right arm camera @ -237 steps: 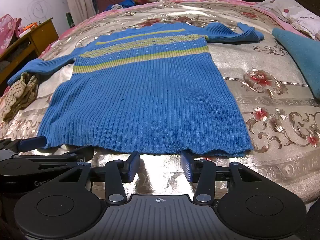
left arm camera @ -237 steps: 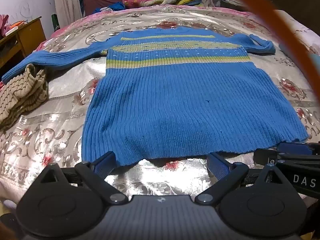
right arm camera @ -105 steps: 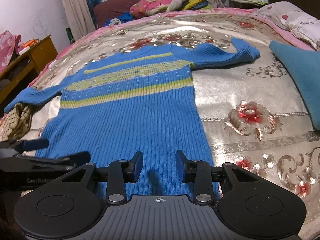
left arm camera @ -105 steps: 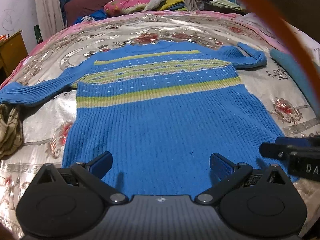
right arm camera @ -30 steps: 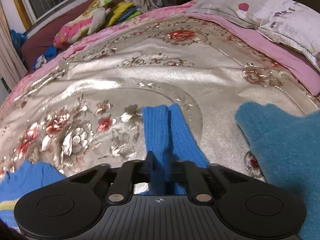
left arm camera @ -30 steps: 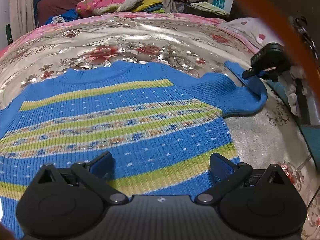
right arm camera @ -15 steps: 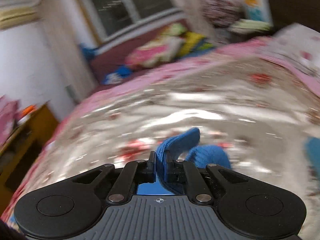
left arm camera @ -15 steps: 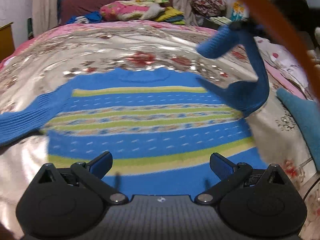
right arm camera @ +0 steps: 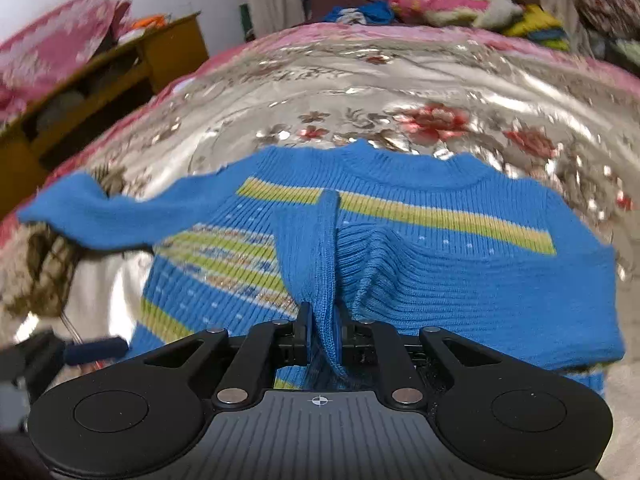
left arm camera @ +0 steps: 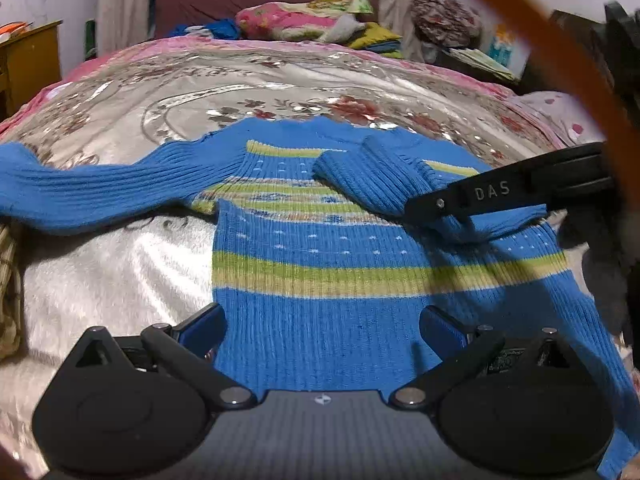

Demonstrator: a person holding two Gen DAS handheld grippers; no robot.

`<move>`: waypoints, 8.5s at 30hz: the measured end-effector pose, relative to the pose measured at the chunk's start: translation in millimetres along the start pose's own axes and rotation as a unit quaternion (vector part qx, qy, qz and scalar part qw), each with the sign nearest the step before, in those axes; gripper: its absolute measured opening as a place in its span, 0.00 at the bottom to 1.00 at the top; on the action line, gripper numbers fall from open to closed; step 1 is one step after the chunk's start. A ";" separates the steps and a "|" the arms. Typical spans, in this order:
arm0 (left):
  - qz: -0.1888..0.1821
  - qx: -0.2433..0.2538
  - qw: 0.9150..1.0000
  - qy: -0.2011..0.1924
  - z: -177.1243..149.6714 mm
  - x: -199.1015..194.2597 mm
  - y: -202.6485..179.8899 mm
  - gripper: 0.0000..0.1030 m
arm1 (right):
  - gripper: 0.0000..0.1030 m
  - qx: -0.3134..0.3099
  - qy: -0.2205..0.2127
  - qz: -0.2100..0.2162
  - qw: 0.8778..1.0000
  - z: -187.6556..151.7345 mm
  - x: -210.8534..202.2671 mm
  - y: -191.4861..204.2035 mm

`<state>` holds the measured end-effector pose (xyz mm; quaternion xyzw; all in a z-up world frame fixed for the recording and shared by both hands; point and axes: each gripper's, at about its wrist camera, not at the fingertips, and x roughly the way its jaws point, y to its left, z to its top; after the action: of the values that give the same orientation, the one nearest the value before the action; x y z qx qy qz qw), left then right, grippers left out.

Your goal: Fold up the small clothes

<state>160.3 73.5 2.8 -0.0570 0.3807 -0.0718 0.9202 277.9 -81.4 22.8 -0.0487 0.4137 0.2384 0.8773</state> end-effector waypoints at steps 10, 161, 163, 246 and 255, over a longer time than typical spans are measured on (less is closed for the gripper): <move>-0.004 -0.034 0.999 -0.015 5.1 -7.1 25.1 1.00 | 0.11 -0.058 0.012 -0.049 0.997 20.1 33.2 24.8; 0.179 -0.301 0.912 -0.214 44.8 -78.4 237.8 0.15 | 0.14 -0.068 -0.047 0.102 0.991 10.2 6.6 103.4; 0.161 -0.269 0.925 -0.215 55.1 -75.0 220.9 0.14 | 0.15 -0.060 -0.052 0.101 0.992 11.2 3.5 99.4; -0.021 -0.038 0.998 -0.052 8.4 -5.9 59.8 0.47 | 0.09 0.299 -0.087 -0.037 0.950 2.7 -29.7 -136.0; -0.007 0.010 0.998 -0.063 44.2 1.5 39.1 0.48 | 0.14 0.326 -0.094 -0.030 0.940 -14.2 -25.0 -157.9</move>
<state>196.2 114.0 26.7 -0.0552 0.3208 -0.0785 0.9423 326.7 -234.1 14.5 0.2502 0.3830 0.0674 0.8867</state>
